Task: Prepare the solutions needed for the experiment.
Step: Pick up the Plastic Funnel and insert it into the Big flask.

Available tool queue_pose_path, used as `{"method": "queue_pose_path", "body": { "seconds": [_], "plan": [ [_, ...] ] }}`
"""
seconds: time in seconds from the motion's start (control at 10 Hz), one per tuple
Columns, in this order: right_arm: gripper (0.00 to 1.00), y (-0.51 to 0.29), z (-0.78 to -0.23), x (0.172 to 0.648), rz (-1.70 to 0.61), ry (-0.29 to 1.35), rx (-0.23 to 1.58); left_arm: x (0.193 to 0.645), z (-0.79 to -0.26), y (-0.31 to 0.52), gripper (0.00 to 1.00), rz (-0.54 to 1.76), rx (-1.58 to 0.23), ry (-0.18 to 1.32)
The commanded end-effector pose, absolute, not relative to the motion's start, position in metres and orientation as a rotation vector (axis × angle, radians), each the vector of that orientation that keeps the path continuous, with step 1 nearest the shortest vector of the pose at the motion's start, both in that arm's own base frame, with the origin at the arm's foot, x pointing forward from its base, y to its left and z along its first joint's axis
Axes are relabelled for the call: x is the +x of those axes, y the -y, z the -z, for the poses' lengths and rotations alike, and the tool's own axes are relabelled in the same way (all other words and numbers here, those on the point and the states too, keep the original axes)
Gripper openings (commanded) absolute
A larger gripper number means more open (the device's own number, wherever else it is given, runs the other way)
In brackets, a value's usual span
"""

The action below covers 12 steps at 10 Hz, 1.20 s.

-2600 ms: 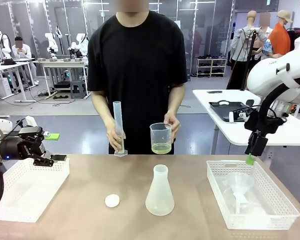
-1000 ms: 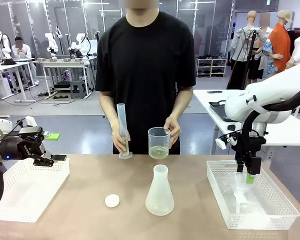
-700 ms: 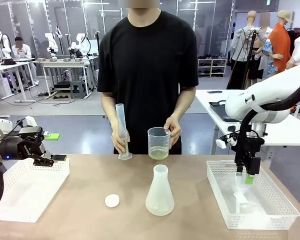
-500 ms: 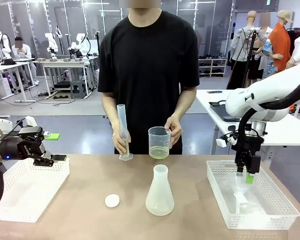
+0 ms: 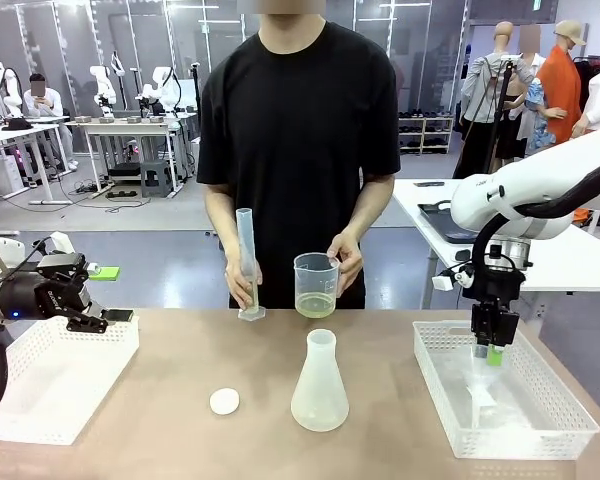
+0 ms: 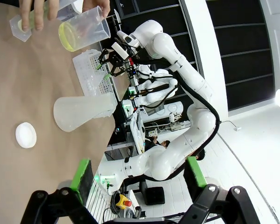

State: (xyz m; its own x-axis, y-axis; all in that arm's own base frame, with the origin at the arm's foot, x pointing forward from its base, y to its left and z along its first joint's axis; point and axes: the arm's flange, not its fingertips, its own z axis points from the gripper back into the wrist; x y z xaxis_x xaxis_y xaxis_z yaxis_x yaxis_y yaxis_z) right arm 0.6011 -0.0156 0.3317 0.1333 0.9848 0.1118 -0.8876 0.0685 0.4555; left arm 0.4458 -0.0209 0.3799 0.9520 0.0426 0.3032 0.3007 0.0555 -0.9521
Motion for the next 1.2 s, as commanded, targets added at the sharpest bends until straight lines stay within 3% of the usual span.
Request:
{"method": "queue_pose_path", "body": {
  "seconds": [0.0, 0.4, 0.7, 1.1],
  "plan": [
    [0.39, 0.018, -0.329, 0.611, -1.427, -0.234, 0.514, 0.445, -0.382, 0.021, 1.00, 0.205, -1.501, 0.275],
    [0.02, 0.017, -0.325, 0.610, -1.427, -0.231, 0.529, 0.445, -0.382, 0.021, 1.00, 0.205, -1.501, 0.275],
    [0.00, 0.015, -0.326, 0.605, -1.437, -0.241, 0.515, 0.445, -0.382, 0.021, 1.00, 0.205, -1.501, 0.275],
    [0.00, -0.007, -0.378, 0.579, -1.455, -0.265, 0.310, 0.445, -0.382, 0.021, 1.00, 0.205, -1.501, 0.275]
  ]
}}
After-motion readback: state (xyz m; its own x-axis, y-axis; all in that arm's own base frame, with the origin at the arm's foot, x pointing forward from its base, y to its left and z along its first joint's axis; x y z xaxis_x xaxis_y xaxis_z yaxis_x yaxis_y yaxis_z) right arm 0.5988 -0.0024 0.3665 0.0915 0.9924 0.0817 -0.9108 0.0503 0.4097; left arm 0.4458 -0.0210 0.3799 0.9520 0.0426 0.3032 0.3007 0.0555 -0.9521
